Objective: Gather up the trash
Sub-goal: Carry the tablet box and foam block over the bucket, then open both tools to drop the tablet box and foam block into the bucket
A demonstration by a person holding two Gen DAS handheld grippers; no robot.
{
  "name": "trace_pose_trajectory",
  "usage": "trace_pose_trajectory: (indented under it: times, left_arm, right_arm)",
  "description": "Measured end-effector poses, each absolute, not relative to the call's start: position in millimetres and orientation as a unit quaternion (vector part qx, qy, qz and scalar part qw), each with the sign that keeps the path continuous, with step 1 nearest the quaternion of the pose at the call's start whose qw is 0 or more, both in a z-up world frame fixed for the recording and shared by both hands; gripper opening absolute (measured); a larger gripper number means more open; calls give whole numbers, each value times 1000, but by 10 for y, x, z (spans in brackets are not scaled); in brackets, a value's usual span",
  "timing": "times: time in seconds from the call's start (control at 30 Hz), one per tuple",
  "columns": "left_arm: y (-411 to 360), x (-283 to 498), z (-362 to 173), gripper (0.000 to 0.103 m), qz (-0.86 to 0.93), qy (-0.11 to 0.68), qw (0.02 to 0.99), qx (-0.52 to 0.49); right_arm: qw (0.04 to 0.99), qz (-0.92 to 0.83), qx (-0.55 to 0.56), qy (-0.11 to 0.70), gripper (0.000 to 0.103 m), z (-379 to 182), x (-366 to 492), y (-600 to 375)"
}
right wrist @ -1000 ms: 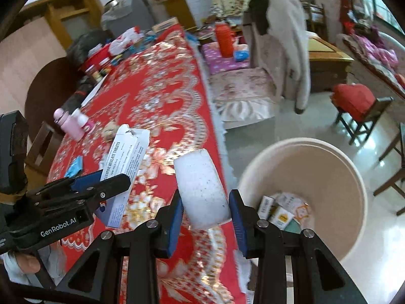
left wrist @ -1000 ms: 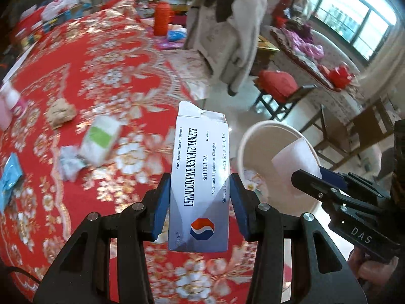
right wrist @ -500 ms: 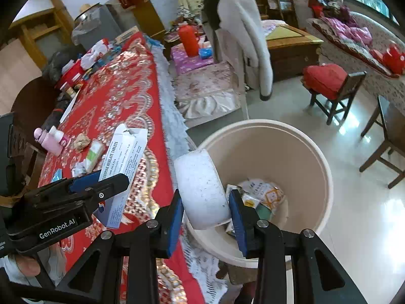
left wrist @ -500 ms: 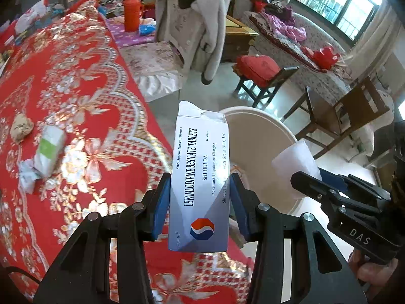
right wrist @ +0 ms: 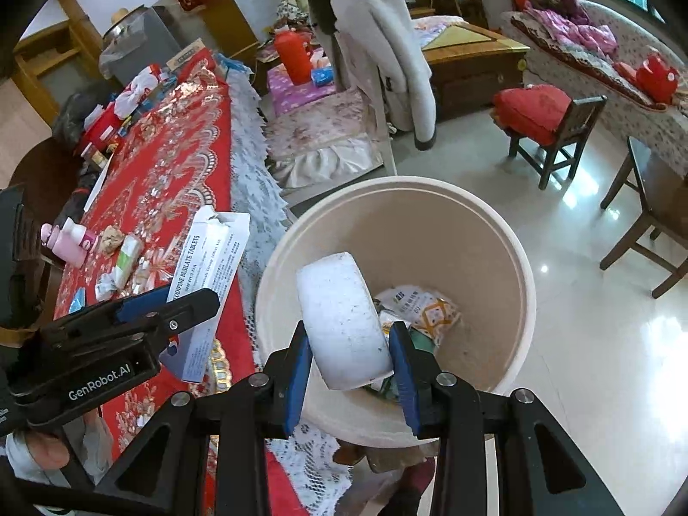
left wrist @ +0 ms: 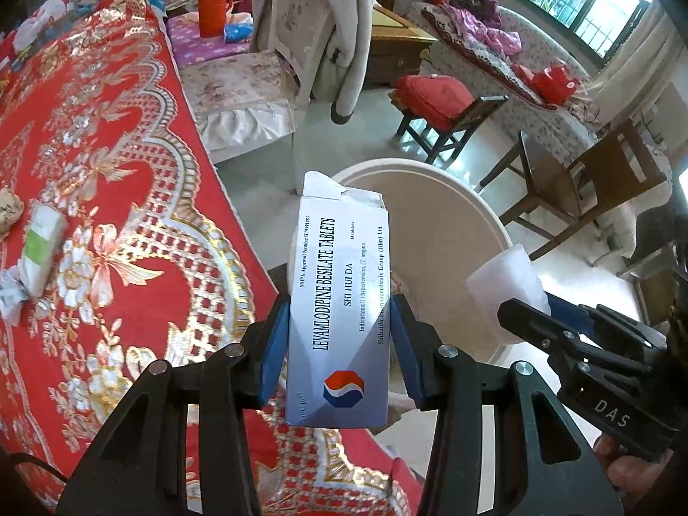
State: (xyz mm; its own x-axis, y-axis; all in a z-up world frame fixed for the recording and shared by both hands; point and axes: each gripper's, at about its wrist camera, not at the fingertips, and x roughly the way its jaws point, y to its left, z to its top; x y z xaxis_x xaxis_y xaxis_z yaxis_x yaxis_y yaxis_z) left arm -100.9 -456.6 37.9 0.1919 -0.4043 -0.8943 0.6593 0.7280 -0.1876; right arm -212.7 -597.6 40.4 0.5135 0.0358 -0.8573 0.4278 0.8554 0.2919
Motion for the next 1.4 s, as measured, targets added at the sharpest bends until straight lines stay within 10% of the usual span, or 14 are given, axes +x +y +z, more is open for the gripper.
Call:
trace_pose_trajectory:
  times: [1.4]
  left_arm:
    - [-4828,-946,108,50,-354,574,734,78]
  right_arm:
    - [808,-128,262,512,44,76,-2044,-6340]
